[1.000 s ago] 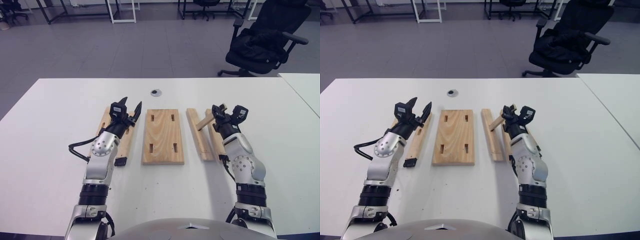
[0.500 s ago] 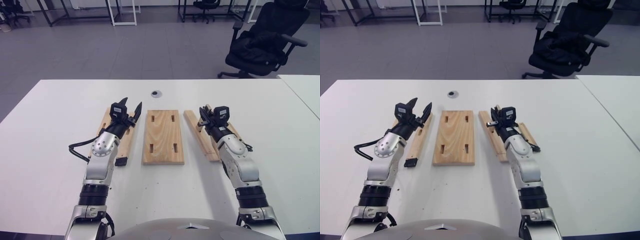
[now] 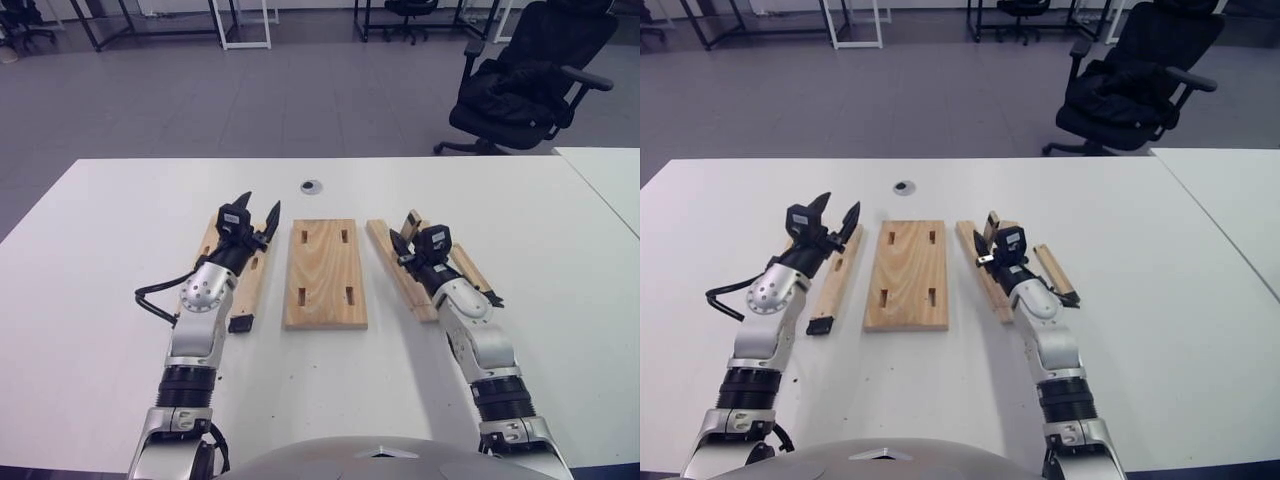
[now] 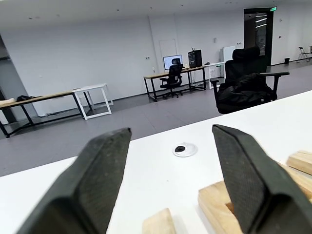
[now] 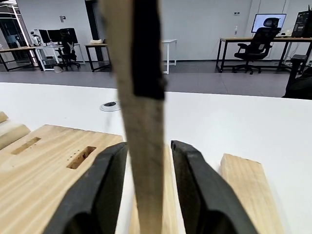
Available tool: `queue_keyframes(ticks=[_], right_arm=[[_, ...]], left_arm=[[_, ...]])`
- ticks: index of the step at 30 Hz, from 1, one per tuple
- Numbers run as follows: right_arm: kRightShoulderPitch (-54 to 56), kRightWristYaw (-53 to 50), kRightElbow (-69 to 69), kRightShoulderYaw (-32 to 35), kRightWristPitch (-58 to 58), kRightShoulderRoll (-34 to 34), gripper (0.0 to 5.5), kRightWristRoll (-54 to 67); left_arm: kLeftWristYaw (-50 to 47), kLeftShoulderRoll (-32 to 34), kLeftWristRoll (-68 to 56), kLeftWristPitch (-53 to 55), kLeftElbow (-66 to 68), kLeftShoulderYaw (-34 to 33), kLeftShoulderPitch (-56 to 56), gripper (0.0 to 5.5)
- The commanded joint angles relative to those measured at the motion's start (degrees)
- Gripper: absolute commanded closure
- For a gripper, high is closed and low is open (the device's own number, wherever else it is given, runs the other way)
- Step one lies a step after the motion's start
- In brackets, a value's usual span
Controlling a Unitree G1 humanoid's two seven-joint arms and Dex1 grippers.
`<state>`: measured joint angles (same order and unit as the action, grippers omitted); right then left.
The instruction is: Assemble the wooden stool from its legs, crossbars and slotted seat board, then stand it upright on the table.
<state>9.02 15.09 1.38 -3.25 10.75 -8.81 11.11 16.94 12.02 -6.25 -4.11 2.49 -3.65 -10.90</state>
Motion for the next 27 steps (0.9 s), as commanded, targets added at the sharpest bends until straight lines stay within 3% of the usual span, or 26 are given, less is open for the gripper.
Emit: queue_keyframes(ticks=[1,7,14,18,22,27], right_arm=[[2.62,-0.61,-2.72,-0.78,12.65,-2.87,3.05,-1.64],[2.73,0.11,-9.29,-2.72,32.51,-6.77,1.82,-2.48],[1.3,1.22,-12.22,-4.45,43.52,-9.53,1.76,-2.59],[1.03,3.19,-12.15,-5.88,44.86,-11.08,2.57,-2.51],[3.14,0.9,-11.62,-2.88,43.22,-9.75,3.41,-3.15],[8.94,2.5,-14.92,-0.12,35.12,-10.72,3.41,-2.46]], left_arm=[[-0.17,0.28,0.47,-1.11,0.9,0.17,-1.18,2.45],[-0.54,-0.49,1.2,-1.93,0.07,1.01,0.1,2.45],[-0.94,-0.51,1.76,-2.03,0.09,1.65,0.49,2.45],[-0.93,-0.41,2.21,-1.77,-0.19,2.02,0.63,2.45],[-0.79,-0.69,0.46,0.36,-1.75,1.2,-0.02,2.45],[-0.06,-4.37,-13.12,11.08,-6.46,-2.72,-2.57,2.45]])
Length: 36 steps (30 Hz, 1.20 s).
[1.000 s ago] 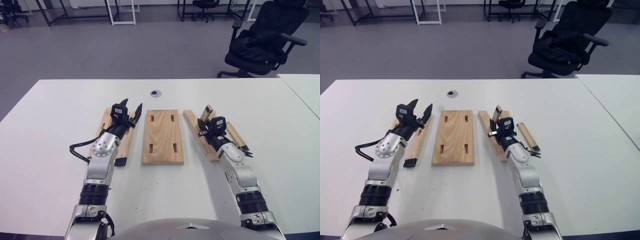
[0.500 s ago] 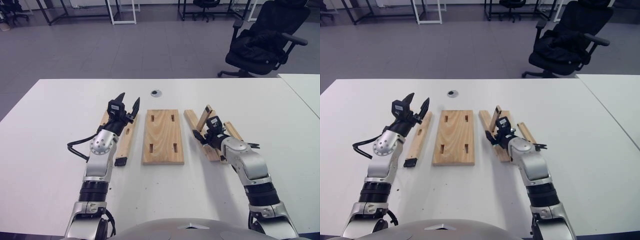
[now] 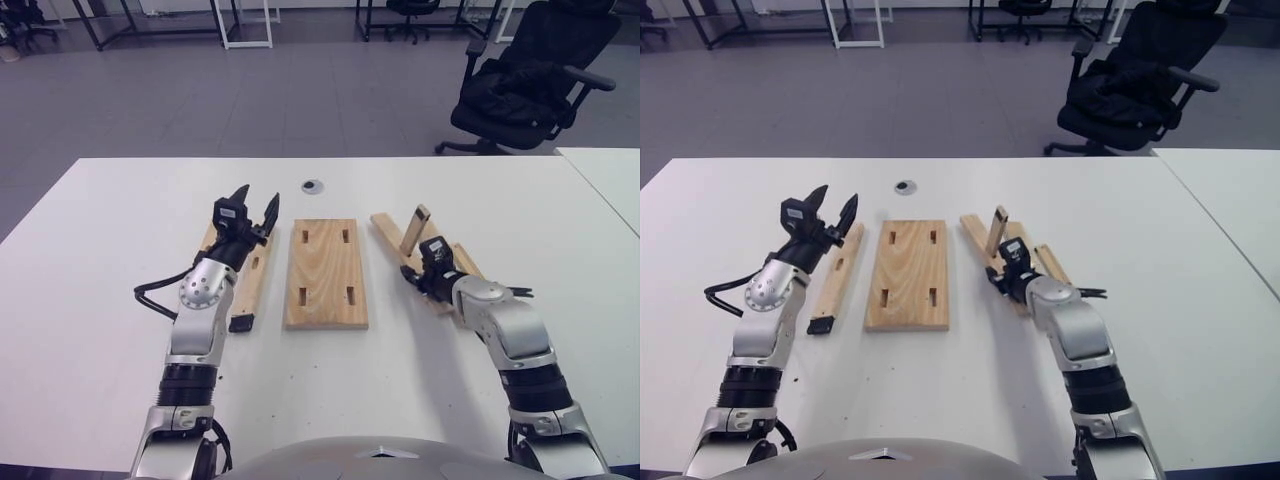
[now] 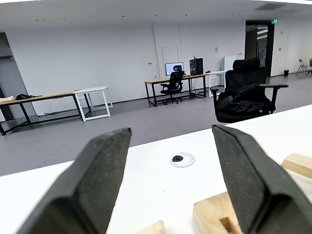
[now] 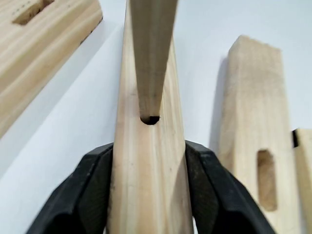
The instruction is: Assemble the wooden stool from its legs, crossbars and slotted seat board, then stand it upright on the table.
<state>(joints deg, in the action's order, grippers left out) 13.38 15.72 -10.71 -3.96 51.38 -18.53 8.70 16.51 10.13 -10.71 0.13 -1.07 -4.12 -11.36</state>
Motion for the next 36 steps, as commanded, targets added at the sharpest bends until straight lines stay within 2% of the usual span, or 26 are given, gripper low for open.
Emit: queue_keyframes(ticks=[1,3,6,12,24,28,29,32,36], right_arm=[[5.73,4.47,-3.83,-0.73,-9.1,-2.0,3.41,-0.09],[7.12,9.34,-5.44,-3.59,-16.14,-2.71,3.41,0.09],[7.82,13.88,-6.5,-9.07,-27.17,-2.4,3.41,-2.23],[5.74,17.42,-8.17,-12.21,-34.57,-2.33,3.41,-2.91],[2.72,20.4,-9.07,-12.64,-36.86,-4.11,3.41,-3.19],[1.39,22.16,-10.83,-13.09,-35.56,-4.39,3.41,-2.15],[0.98,22.41,-11.38,-13.17,-35.12,-4.5,3.04,-1.95],[-0.73,23.48,-12.15,-14.55,-36.35,-5.92,2.53,-3.19],[-7.74,22.86,-12.76,-10.53,-37.88,-11.11,1.67,-5.12]], left_arm=[[0.65,-4.48,-16.08,11.83,-4.59,-3.5,-2.89,2.45],[0.05,-8.9,-33.54,22.2,-7.64,-6.19,-3.88,2.45],[-2.82,-12.11,-52.37,33.62,-9.55,-8.08,-3.06,2.45],[-7.79,-12.4,-63.67,39.15,-11.17,-10.24,-3.43,2.45],[-7.11,-12.42,-61.24,35.14,-16.64,-9.44,3.99,4.39],[-8.36,-13.52,-59.91,34.08,-18.65,-8.12,6.94,4.44],[-8.62,-13.5,-60.12,33.91,-19.21,-8.22,7.42,4.44],[-13.79,-13.59,-57.99,32.8,-24.18,-8.06,10.93,4.48],[-27.23,-9.31,-49.59,33.87,-44.84,-8.25,22.81,4.49]])
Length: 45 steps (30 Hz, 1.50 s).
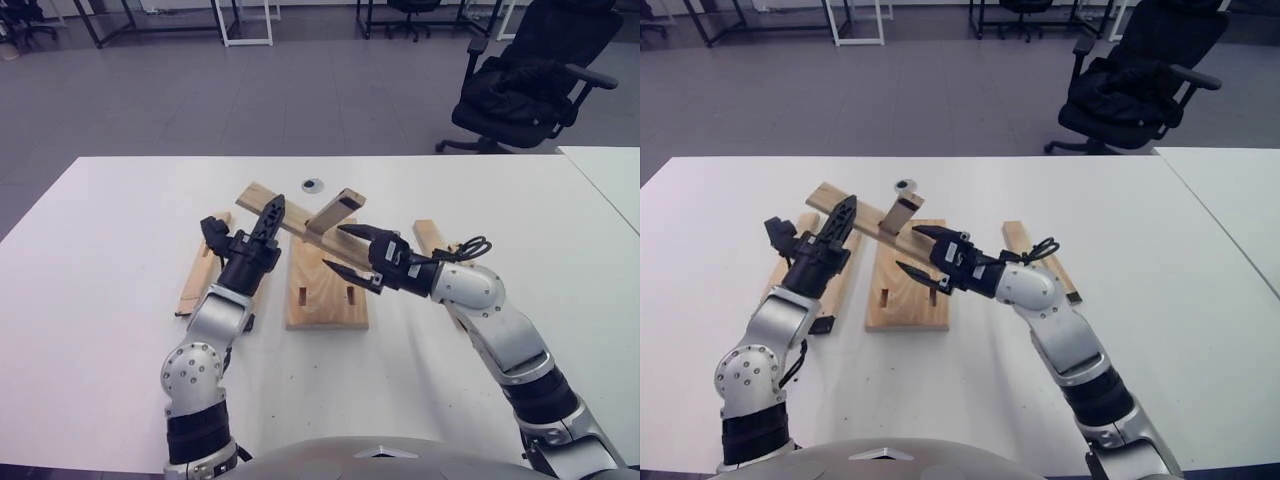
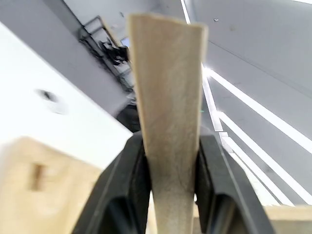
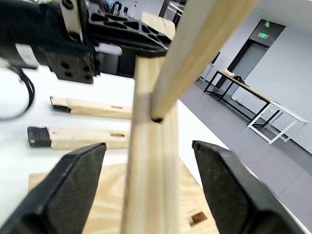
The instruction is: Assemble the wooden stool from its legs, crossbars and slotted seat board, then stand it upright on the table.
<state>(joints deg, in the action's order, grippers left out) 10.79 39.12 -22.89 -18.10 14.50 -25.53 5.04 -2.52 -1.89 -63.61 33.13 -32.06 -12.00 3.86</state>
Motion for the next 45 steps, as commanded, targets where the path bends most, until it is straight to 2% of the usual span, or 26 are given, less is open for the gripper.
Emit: queue_keyframes(ticks=[1,6,10,16,23,26,30,35,41,45], right_arm=[[-6.67,-1.18,0.28,4.93,-1.55,-4.67,1.61,-1.77],[-8.57,-4.76,5.15,6.49,-4.8,-3.56,1.61,-3.82],[-9.23,-5.84,6.11,5.21,-6.11,-2.48,1.61,-5.42],[-9.15,-5.82,6.44,4.35,-6.54,-2.22,1.61,-6.52],[-8.67,-5.21,5.56,4.73,-5.6,-0.58,1.61,-4.69],[-7.46,-2.53,1.77,6.41,-1.39,0.97,1.61,3.03],[-4.64,4.07,-1.79,3.11,3.34,-0.44,1.61,8.45],[-2.81,5.8,4.16,-2.76,0.99,-2.35,1.61,1.57],[-4.49,2.04,9.4,-2.74,-2.13,-1.16,1.61,-2.75],[-5.32,0.62,12.8,-4.88,-4.48,-1.0,1.61,-6.68]], left_arm=[[-9.65,3.91,4.98,1.22,-17.44,0.01,9.98,4.49],[-14.4,5.26,13.24,-0.4,-23.31,2.13,15.18,4.49],[-10.71,7.7,22.29,-2.59,-21.24,6.5,18.21,4.49],[-9.6,6.56,34.57,-9.5,-17.48,12.75,20.02,4.49],[-10.26,6.48,40.39,-10.35,-18.53,14.32,22.2,4.49],[-10.21,6.93,40.55,-9.02,-19.89,13.53,23.14,4.49],[-12.02,7.32,38.63,-4.32,-24.09,13.01,23.73,4.49],[-14.61,8.66,35.71,4.7,-27.46,10.27,16.69,4.49],[-17.66,5.77,25.34,9.7,-27.48,2.7,13.6,4.49],[-20.87,5.62,17.81,9.69,-27.75,0.22,10.43,4.49]])
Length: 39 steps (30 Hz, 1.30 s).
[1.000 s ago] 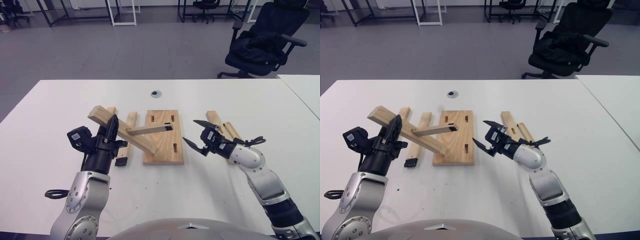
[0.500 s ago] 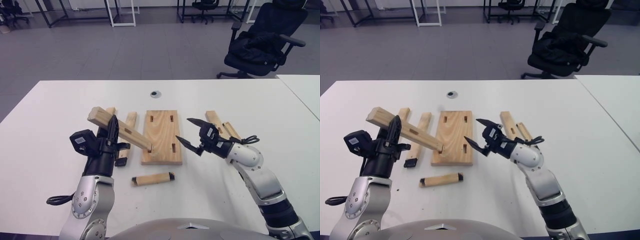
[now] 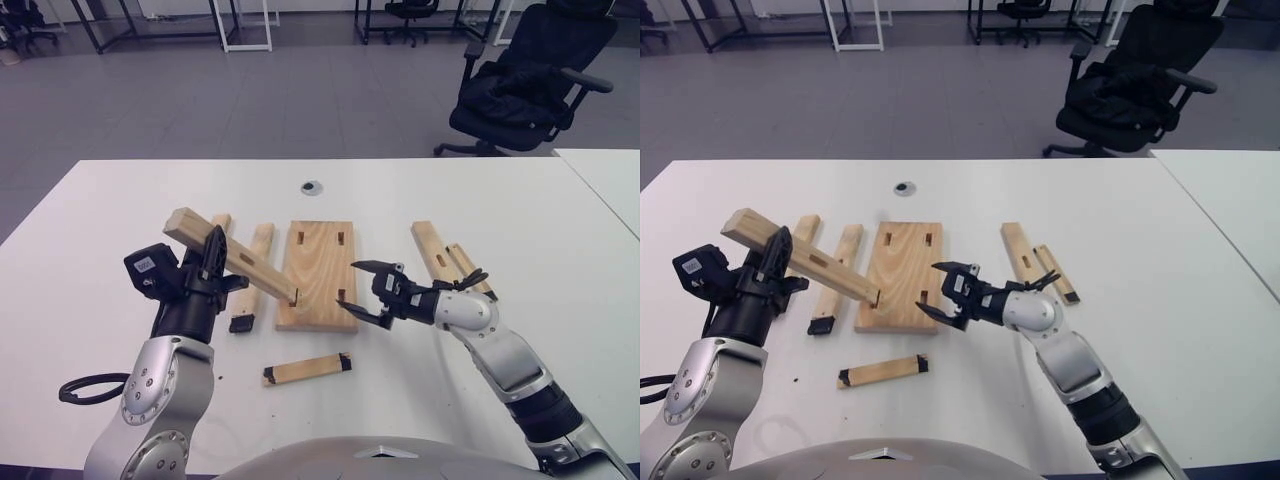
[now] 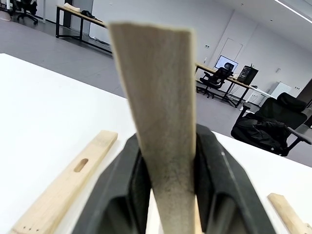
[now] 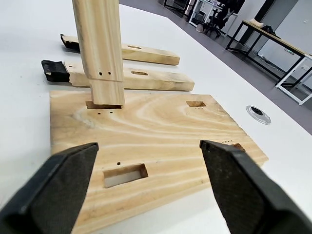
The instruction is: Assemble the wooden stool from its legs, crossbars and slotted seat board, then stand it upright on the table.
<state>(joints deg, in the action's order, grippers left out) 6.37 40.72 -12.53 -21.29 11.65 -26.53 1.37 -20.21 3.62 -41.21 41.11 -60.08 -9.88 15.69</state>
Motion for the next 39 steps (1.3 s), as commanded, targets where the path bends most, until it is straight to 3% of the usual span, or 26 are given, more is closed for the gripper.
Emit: queue_keyframes(ticks=[1,11,20,26,30,36,39], right_arm=[[-1.1,-1.09,2.7,-1.76,-1.94,0.14,1.61,-3.41],[-0.68,-2.0,3.2,-0.95,-2.39,1.3,1.61,-4.27],[-1.21,-4.04,1.26,0.78,-0.95,1.13,1.61,-4.89],[-0.74,-7.51,-0.85,3.86,1.3,1.1,1.61,-6.67],[0.97,-8.24,1.46,3.98,2.83,1.34,1.61,-7.82],[3.57,-14.4,7.52,7.36,8.86,2.18,1.61,-10.76],[4.39,-16.32,8.06,8.58,10.81,2.82,1.61,-11.49]], left_arm=[[-3.75,0.32,-5.56,1.73,0.26,-2.16,-1.52,4.49],[-1.45,4.01,1.18,-0.83,4.65,2.99,1.14,4.49],[4.46,12.99,16.73,0.31,7.11,15.34,3.42,4.49],[8.6,16.41,25.64,2.93,14.71,26.88,-2.66,4.48],[8.32,13.68,29.66,0.14,22.29,30.2,-6.88,4.46],[5.11,4.22,30.01,-7.6,25.39,23.64,-16.31,4.46],[6.55,1.32,29.94,-11.09,24.76,22.69,-17.92,3.76]])
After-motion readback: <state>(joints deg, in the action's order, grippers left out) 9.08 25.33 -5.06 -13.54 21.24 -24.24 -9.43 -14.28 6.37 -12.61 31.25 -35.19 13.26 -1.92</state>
